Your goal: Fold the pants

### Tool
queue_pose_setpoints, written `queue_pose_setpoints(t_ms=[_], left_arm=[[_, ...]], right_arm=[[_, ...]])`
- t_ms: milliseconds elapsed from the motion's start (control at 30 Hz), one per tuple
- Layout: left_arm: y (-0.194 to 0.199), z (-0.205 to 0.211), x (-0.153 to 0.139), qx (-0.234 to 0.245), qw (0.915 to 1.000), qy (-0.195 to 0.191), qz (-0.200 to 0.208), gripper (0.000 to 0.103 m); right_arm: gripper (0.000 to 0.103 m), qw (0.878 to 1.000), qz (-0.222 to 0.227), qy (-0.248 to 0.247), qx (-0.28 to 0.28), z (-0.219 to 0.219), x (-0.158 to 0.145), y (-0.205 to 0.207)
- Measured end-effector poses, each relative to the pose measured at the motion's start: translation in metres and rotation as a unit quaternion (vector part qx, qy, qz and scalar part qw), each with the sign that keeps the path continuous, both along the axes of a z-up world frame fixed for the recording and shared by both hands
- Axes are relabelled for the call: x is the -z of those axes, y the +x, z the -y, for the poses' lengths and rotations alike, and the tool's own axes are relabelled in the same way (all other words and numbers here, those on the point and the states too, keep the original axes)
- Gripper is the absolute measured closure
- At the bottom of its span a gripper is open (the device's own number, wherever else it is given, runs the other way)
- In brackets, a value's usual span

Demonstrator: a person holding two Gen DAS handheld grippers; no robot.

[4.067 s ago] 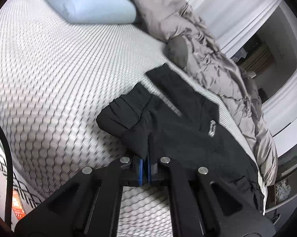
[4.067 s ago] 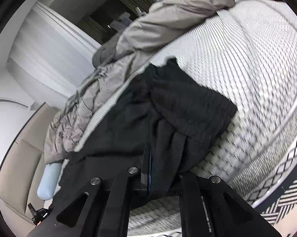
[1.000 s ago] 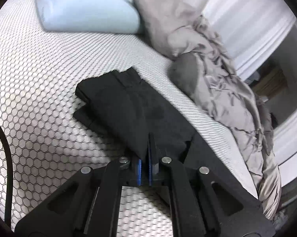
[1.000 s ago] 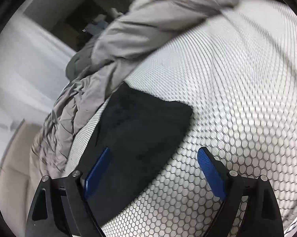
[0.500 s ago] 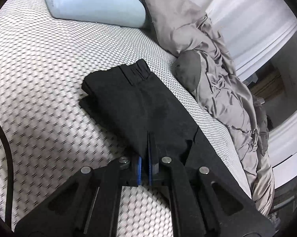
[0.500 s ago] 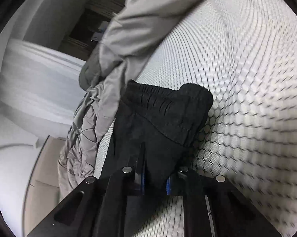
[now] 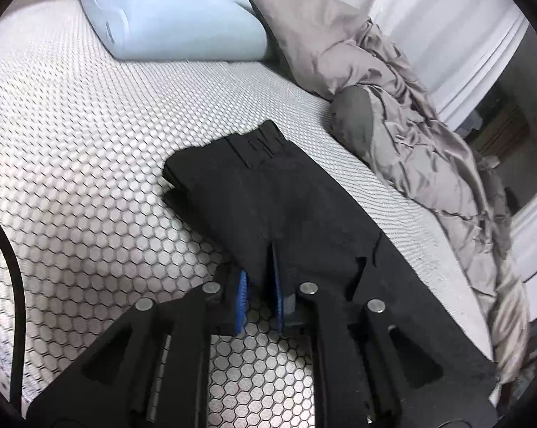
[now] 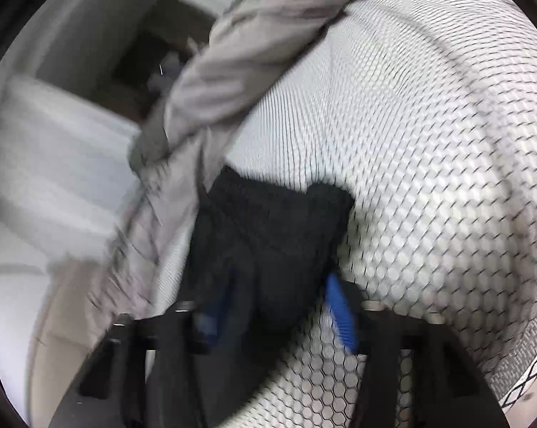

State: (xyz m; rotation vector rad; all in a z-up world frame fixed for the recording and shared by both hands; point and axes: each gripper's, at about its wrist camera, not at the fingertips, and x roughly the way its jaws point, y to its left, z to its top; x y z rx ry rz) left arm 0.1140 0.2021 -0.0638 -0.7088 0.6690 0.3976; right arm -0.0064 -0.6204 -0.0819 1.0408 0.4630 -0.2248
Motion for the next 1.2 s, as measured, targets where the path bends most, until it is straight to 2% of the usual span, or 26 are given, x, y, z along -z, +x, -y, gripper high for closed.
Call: queue_pose_setpoints(t_ms=[33,100,133,167,200,267,333,433,500,533,567,600,633,700,767,800,833,900,967,1000,1033,1133,1200], left_arm=[[0.000,0.002,-0.002,-0.004,1.0000,0.003,-0.001,0.089],[0.001,0.004,-0.005,-0.008,1.0000,0.002,0.003,0.075],[0.001,0.004,-0.007,-0.011,0.9999,-0.001,0.005,0.071],[0.001,0.005,-0.008,-0.014,0.9999,-0.003,0.006,0.069],[0.001,0.005,-0.009,-0.017,0.9998,-0.007,0.007,0.066],[0.003,0.007,-0.011,-0.017,0.9998,-0.011,0.006,0.060],[0.004,0.010,-0.014,-0.018,0.9998,-0.002,0.002,0.057],[0.006,0.015,-0.019,-0.022,0.9996,0.014,-0.003,0.053],[0.004,0.017,-0.023,-0.027,0.9993,0.024,-0.002,0.051],[0.002,0.018,-0.027,-0.033,0.9989,0.033,-0.001,0.047],[-0.001,0.018,-0.030,-0.040,0.9984,0.040,0.001,0.043],[-0.004,0.020,-0.034,-0.049,0.9975,0.051,0.004,0.032],[-0.007,0.020,-0.037,-0.051,0.9970,0.058,0.007,0.024],[-0.013,0.022,-0.045,-0.052,0.9960,0.068,0.026,0.020],[-0.017,0.026,-0.052,-0.041,0.9955,0.073,0.046,0.013],[-0.018,0.028,-0.055,-0.030,0.9951,0.073,0.059,0.006],[-0.018,0.032,-0.058,-0.012,0.9945,0.070,0.077,0.001],[-0.015,0.040,-0.063,0.036,0.9919,0.050,0.112,0.001],[-0.010,0.050,-0.065,0.072,0.9883,0.034,0.130,0.001],[-0.005,0.056,-0.065,0.095,0.9856,0.026,0.137,0.001],[0.001,0.065,-0.065,0.123,0.9824,0.021,0.139,0.001],[0.018,0.093,-0.065,0.177,0.9749,0.031,0.132,0.001],[0.032,0.112,-0.064,0.199,0.9717,0.044,0.119,0.001]], right_arm=[[0.044,1.000,0.001,-0.001,0.010,0.005,-0.001,-0.003],[0.045,1.000,-0.019,0.001,0.023,0.011,0.005,-0.001],[0.049,0.999,-0.025,0.008,0.024,0.012,0.009,0.002],[0.064,0.999,-0.028,0.014,0.023,0.012,0.012,0.005],[0.069,0.999,-0.033,0.018,0.019,0.011,0.015,0.010],[0.086,0.999,-0.032,0.009,0.032,0.012,0.011,0.009],[0.089,0.999,-0.003,-0.012,0.033,0.008,-0.003,-0.001],[0.089,0.997,-0.009,-0.060,0.039,-0.004,-0.017,-0.013],[0.084,0.997,-0.032,-0.062,0.042,-0.002,-0.014,-0.016],[0.073,0.997,-0.047,-0.039,0.050,0.005,-0.005,-0.017],[0.071,0.996,-0.061,-0.019,0.064,0.010,0.002,-0.022],[0.071,0.995,-0.055,0.011,0.083,0.022,0.012,-0.033],[0.069,0.994,-0.026,0.048,0.099,0.030,0.019,-0.044],[0.056,0.989,-0.011,0.064,0.130,0.034,0.020,-0.056],[0.045,0.988,-0.012,0.038,0.147,0.032,0.010,-0.057],[0.042,0.990,-0.008,0.019,0.140,0.028,0.002,-0.051],[0.034,0.992,-0.006,0.007,0.130,0.023,-0.004,-0.042],[0.028,0.994,-0.001,-0.030,0.103,0.013,-0.019,-0.024],[0.012,0.993,-0.001,-0.096,0.074,-0.001,-0.039,-0.003],[0.008,0.988,-0.005,-0.144,0.048,-0.012,-0.053,0.013],[0.005,0.985,-0.007,-0.172,0.024,-0.019,-0.060,0.024],[0.004,0.965,-0.032,-0.254,-0.057,-0.040,-0.076,0.060],[0.004,0.948,-0.058,-0.304,-0.077,-0.047,-0.079,0.091]])
